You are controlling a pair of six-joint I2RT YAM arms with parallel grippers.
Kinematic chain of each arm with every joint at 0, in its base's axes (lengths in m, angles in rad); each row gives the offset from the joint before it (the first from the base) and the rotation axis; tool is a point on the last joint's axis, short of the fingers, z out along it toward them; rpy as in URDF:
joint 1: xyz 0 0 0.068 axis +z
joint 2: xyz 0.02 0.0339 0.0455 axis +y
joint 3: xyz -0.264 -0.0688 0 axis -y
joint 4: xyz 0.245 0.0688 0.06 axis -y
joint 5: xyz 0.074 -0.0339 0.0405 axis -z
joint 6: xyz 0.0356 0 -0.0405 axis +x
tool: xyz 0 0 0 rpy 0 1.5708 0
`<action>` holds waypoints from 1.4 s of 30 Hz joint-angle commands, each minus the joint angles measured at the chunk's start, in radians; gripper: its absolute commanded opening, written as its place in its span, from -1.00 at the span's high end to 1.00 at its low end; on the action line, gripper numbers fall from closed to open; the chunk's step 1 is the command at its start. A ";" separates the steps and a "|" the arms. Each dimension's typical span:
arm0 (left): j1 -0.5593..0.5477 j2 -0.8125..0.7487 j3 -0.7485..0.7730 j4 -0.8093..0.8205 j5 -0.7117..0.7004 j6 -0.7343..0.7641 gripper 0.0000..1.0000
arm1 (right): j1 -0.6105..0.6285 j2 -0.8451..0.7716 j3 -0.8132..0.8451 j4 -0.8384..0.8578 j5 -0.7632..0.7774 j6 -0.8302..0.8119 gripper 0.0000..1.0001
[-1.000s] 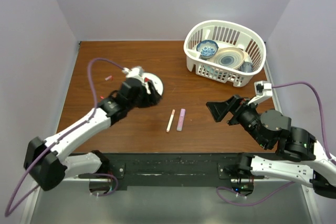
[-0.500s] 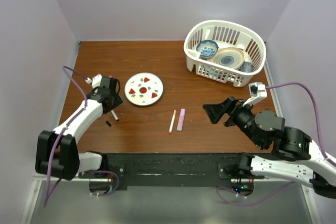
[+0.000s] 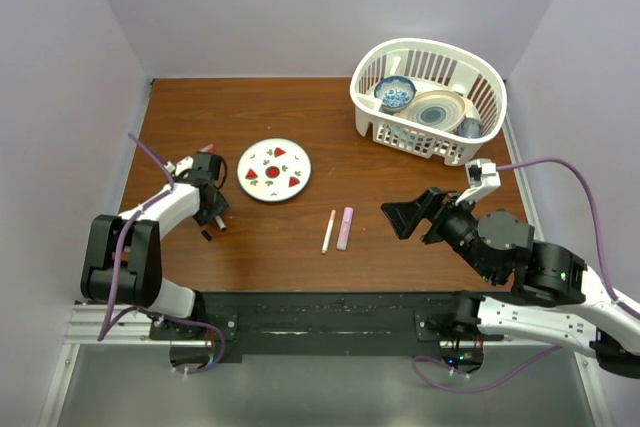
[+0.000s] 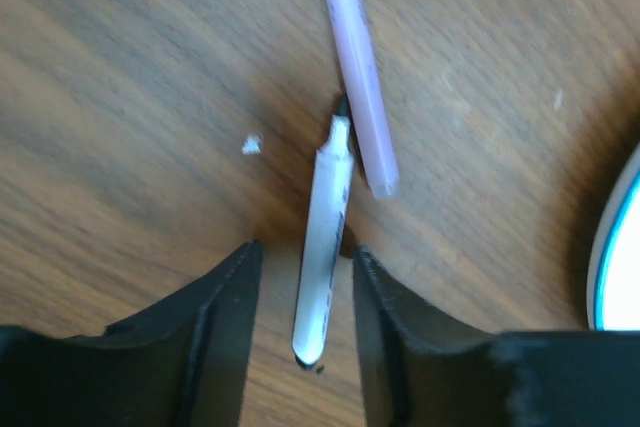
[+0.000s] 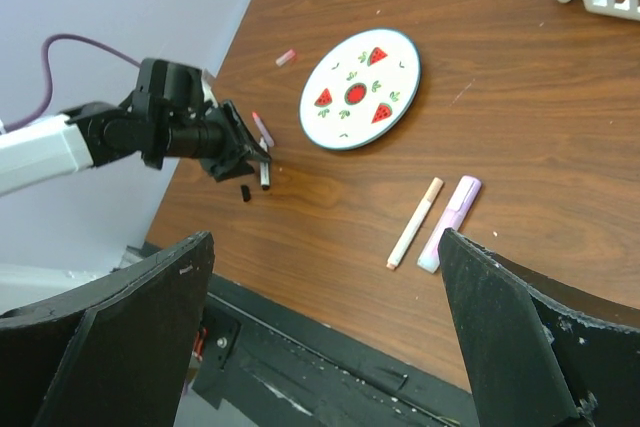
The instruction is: Insert the pens into the pen caps
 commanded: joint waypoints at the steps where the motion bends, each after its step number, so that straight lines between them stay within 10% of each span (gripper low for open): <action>1: 0.056 0.032 0.030 0.079 0.029 0.026 0.14 | 0.000 0.019 -0.009 0.064 -0.016 0.022 -0.97; 8: 0.069 0.085 0.050 0.107 0.082 0.087 0.48 | 0.000 0.036 0.001 0.065 -0.033 0.025 -0.97; 12: 0.069 0.088 0.042 0.094 0.095 0.101 1.00 | 0.000 0.044 -0.020 0.102 -0.077 0.001 -0.96; 19: 0.062 -0.140 -0.022 0.108 0.263 0.179 1.00 | 0.000 0.117 -0.061 0.186 -0.299 -0.056 -0.96; 27: 0.044 -0.521 -0.123 0.211 0.774 0.219 1.00 | 0.000 0.261 -0.243 0.553 -0.534 0.002 -0.91; 32: -0.003 -0.684 -0.248 0.495 1.050 0.059 1.00 | -0.003 0.384 -0.214 0.634 -0.590 -0.031 -0.54; 42: -0.105 -0.852 -0.283 0.722 1.150 -0.133 1.00 | -0.036 0.545 -0.207 0.909 -0.666 0.042 -0.33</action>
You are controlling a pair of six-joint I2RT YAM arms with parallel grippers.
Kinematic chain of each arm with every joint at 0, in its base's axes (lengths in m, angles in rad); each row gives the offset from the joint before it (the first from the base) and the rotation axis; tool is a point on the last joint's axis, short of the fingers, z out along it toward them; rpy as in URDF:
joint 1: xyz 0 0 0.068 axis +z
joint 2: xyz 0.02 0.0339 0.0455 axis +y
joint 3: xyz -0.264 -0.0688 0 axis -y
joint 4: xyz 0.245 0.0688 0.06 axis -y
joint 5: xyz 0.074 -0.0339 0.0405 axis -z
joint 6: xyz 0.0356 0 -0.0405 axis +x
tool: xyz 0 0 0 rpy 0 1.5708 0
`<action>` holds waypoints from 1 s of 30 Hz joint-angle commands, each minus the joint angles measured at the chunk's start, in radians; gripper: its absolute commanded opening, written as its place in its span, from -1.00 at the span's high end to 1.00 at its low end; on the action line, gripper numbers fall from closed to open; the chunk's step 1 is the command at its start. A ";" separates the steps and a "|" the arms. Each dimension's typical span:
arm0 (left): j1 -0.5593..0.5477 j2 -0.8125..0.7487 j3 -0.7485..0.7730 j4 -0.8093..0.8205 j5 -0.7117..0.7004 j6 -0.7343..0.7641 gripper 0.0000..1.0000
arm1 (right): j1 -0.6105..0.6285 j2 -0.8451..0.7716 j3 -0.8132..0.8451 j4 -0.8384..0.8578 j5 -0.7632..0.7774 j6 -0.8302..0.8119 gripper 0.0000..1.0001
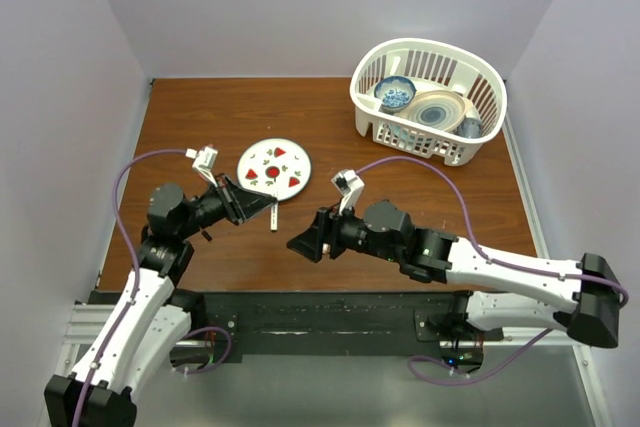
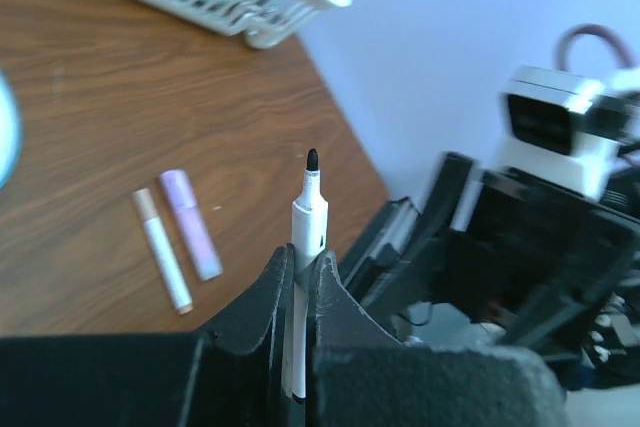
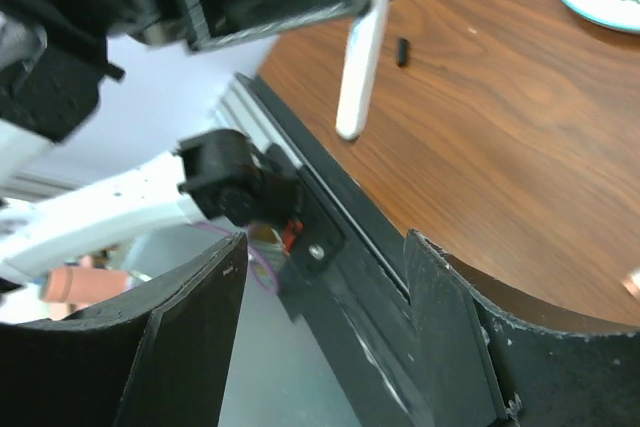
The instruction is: Insert the pens into the pen caps
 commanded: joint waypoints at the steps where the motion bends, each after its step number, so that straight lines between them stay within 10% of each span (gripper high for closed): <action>1: -0.014 -0.048 -0.016 0.200 0.096 -0.126 1.00 | -0.020 0.061 0.030 0.201 -0.072 0.029 -0.33; 16: -0.017 -0.122 -0.111 0.340 0.105 -0.301 1.00 | -0.042 0.227 0.073 0.414 -0.109 0.069 0.21; 21: -0.018 -0.137 -0.106 0.357 0.103 -0.313 0.96 | -0.043 0.224 0.066 0.429 -0.094 0.054 1.00; 25: -0.018 -0.144 -0.002 0.105 0.006 -0.215 -0.37 | -0.042 0.176 0.030 0.399 -0.040 0.060 1.00; 30: -0.017 -0.104 0.139 -0.265 -0.160 -0.104 -0.71 | -0.045 0.069 -0.016 0.285 0.041 0.048 1.00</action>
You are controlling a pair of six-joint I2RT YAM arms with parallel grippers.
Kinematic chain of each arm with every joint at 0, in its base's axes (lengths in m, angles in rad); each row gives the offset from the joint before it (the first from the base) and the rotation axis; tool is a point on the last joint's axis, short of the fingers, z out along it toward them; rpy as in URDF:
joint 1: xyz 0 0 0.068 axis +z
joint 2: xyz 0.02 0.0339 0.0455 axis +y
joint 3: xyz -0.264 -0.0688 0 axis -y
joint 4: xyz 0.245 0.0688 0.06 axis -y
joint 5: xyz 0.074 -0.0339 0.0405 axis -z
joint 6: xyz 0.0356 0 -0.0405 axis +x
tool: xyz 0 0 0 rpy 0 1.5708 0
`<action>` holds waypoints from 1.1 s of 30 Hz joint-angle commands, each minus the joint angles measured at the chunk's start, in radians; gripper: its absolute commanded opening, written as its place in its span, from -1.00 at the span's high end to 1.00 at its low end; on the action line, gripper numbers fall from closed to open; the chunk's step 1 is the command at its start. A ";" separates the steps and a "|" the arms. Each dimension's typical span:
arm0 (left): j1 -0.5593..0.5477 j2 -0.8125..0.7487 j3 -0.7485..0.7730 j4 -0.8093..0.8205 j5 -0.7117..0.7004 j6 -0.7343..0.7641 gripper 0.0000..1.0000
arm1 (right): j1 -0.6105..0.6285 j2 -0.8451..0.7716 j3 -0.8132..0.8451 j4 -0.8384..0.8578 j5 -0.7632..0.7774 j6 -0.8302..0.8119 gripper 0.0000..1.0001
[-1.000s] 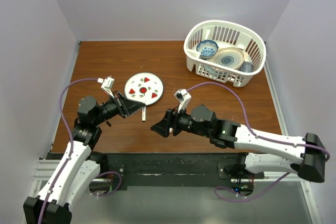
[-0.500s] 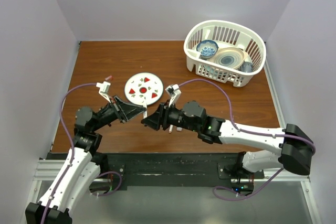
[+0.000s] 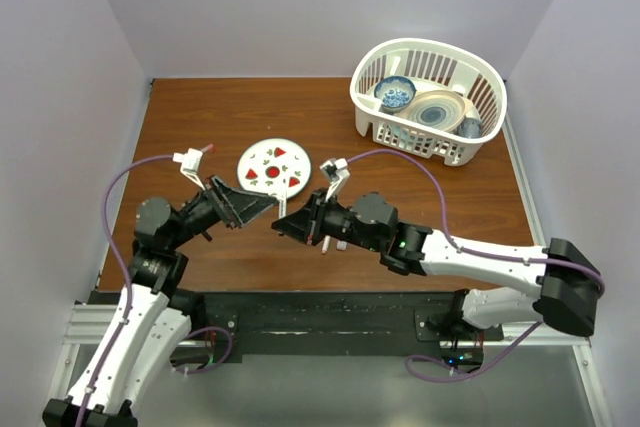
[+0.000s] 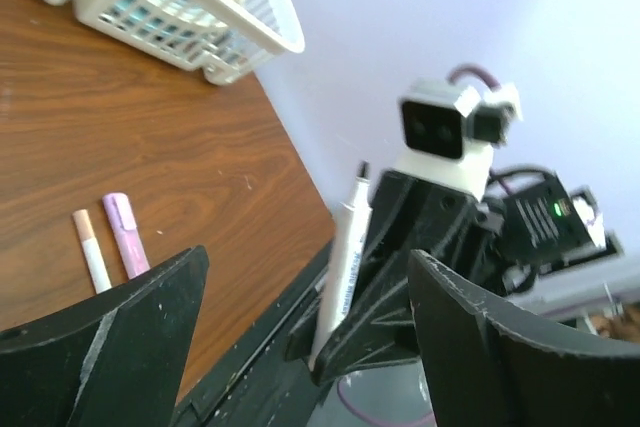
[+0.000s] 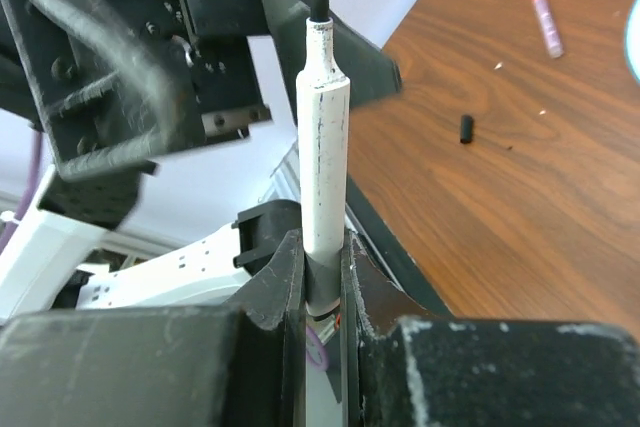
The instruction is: Insert the pens into the pen caps
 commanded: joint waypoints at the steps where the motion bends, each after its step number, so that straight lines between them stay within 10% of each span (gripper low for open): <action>1: -0.002 0.032 0.149 -0.364 -0.244 0.104 -0.71 | -0.005 -0.114 -0.029 -0.083 0.121 -0.018 1.00; 13: 0.107 0.379 0.257 -0.877 -1.039 0.173 -0.29 | -0.005 -0.370 -0.078 -0.338 0.267 -0.070 1.00; 33: 0.149 0.642 0.083 -0.704 -1.157 0.059 0.08 | -0.005 -0.423 -0.062 -0.403 0.290 -0.122 1.00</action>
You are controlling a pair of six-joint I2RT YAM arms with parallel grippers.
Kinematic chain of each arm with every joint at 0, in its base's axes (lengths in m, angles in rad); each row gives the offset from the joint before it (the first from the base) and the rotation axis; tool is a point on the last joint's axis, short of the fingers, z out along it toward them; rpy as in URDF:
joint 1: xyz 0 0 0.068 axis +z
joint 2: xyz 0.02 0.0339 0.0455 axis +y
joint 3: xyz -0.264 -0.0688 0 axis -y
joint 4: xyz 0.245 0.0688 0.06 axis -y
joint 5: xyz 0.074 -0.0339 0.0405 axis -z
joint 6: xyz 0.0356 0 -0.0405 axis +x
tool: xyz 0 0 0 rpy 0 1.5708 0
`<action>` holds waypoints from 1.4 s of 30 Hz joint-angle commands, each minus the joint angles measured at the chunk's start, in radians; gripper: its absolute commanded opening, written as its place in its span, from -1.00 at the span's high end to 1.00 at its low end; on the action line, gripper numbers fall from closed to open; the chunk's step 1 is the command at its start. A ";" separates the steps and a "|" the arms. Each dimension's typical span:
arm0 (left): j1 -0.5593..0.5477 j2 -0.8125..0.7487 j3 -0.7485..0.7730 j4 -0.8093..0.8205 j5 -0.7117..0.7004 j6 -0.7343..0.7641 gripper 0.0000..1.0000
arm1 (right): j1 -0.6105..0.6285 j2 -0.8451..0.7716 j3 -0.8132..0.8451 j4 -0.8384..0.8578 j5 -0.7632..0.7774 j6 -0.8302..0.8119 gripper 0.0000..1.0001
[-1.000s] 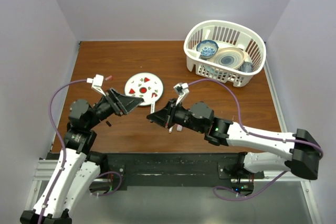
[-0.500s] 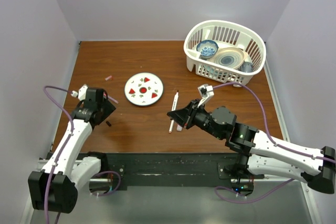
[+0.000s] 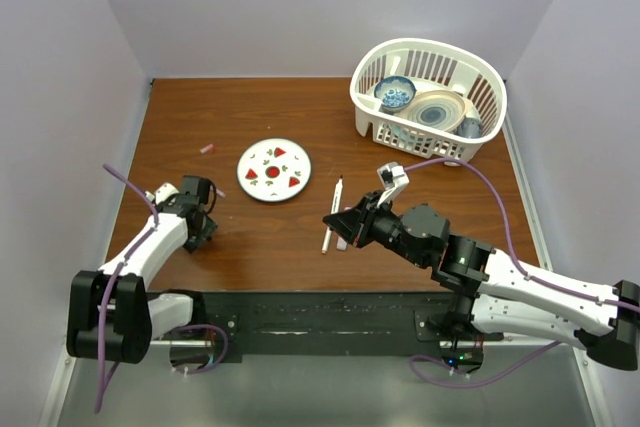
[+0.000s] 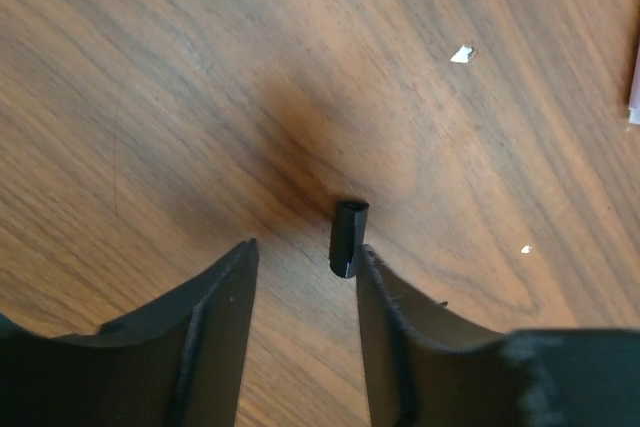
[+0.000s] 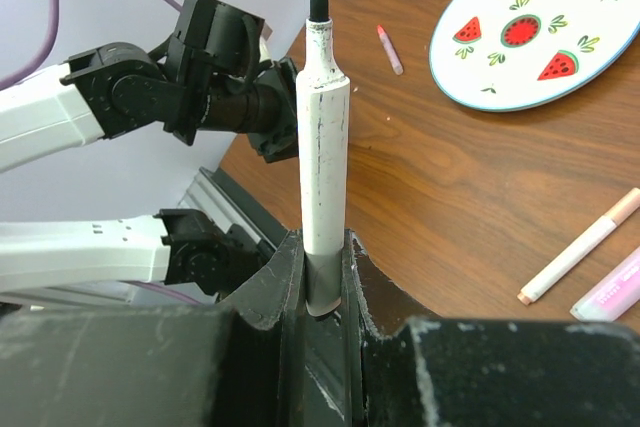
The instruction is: Insert the pens into the pen caps
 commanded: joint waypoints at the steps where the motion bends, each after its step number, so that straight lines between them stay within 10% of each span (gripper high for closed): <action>1: 0.009 -0.002 -0.011 0.079 -0.049 -0.002 0.11 | -0.002 -0.025 0.013 0.003 0.026 -0.023 1.00; 14: 0.009 0.089 -0.033 0.151 0.034 0.059 0.25 | -0.002 -0.015 0.035 -0.004 0.007 -0.019 1.00; 21: -0.002 0.077 -0.037 0.255 0.179 0.199 0.75 | -0.002 -0.033 0.040 -0.007 0.015 -0.020 1.00; 23: -0.016 0.041 -0.021 0.297 0.224 0.289 1.00 | 0.000 -0.034 0.046 -0.026 0.013 -0.020 1.00; 42: -0.470 0.117 0.257 0.182 0.553 1.524 1.00 | 0.000 -0.220 0.067 -0.168 0.161 -0.016 1.00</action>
